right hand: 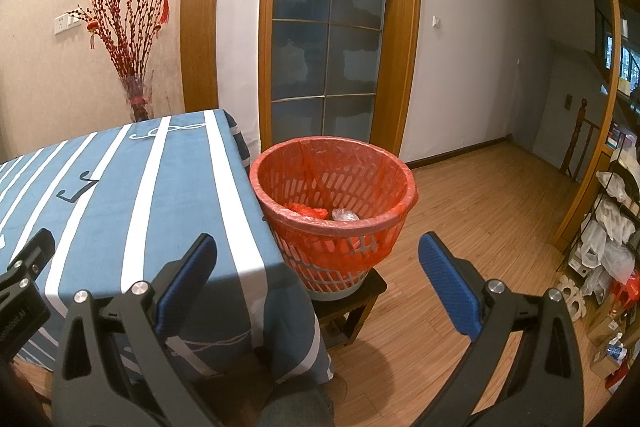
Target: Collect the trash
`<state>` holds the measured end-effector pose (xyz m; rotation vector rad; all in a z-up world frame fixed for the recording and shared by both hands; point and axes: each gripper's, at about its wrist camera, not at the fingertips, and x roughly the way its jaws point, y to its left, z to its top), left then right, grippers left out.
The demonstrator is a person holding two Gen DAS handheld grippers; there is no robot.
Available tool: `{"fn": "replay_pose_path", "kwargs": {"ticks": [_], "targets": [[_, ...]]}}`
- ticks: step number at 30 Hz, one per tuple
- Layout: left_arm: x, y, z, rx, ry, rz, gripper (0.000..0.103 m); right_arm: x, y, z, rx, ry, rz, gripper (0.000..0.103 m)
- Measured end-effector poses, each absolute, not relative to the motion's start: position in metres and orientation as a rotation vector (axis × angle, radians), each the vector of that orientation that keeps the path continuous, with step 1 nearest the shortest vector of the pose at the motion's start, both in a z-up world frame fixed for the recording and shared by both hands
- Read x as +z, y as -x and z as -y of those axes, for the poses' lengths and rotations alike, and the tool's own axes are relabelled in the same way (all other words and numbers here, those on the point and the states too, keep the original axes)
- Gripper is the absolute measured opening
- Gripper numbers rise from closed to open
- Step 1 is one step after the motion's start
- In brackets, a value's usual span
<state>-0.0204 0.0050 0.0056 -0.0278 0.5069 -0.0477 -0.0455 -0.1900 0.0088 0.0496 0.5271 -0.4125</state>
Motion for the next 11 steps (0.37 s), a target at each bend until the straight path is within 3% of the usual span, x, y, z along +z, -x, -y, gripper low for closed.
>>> {"fn": "replay_pose_path", "kwargs": {"ticks": [11], "targets": [[0.0056,0.0178,-0.0042,-0.052,0.026,-0.514,0.101,0.0092,0.0454,0.1901,-0.412,-0.050,-0.528,0.099]]}}
